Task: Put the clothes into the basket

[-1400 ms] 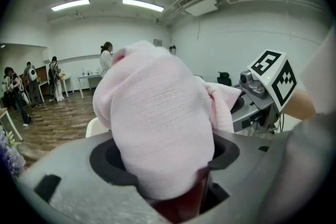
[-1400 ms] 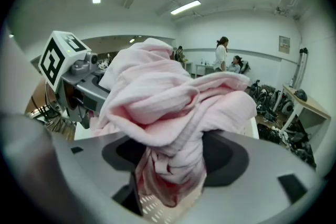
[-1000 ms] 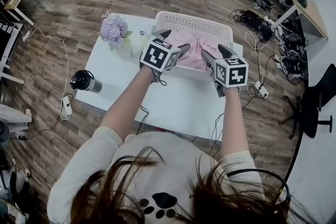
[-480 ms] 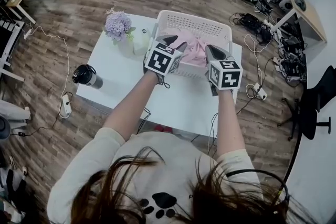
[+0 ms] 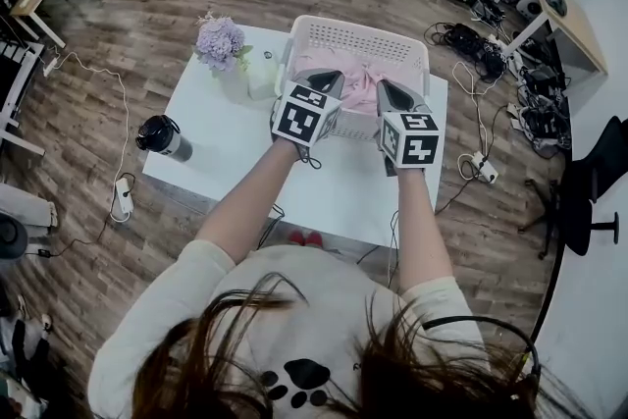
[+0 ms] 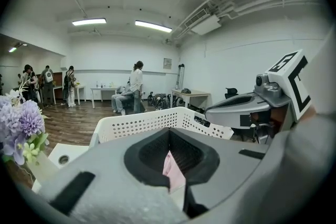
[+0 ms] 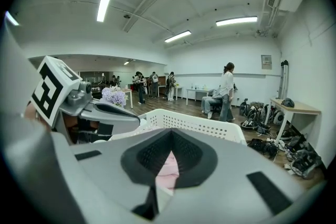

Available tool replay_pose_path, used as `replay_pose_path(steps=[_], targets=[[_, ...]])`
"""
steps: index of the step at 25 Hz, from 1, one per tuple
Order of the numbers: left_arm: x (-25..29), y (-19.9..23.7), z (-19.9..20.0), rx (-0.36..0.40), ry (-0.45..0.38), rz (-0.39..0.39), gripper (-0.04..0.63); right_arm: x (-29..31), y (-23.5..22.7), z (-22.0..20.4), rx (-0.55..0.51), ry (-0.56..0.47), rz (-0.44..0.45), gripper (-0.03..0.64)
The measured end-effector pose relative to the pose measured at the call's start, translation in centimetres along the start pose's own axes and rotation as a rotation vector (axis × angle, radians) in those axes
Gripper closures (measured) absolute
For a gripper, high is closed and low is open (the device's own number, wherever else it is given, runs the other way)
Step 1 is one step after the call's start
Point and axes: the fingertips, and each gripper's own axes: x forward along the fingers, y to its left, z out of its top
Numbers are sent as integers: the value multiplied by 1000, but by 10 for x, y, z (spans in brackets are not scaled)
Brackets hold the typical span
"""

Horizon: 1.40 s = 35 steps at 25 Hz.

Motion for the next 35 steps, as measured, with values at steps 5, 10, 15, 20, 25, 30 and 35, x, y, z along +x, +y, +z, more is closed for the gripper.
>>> replay_pose_path(steps=[5,10,15,20,25,30,35], targets=[[-10,-6,-1,2,-20,1,586,-7,10,2,-1,-27,0,604],[-20,-12,3,15,-41,-1,586,-14,22,0,-11,-41,7,604],[-37,-27,9,35,-78,-5,586,-29,34,-5,-11,-55,12,604],[-53,-41,5,44,-100,-6,586,-43,46,-14,-26,-63,12,604],[-73,-48,-5,41,-118,1,586,-59,56,-18,-6,-92,8,604],[-91,-63,-14,48,-135,-2,586,-78,66,-19,-26,-117,5,604],[-110,-70,-21,53,-136,4,586,-94,72,-26,-12,-127,-13,604]])
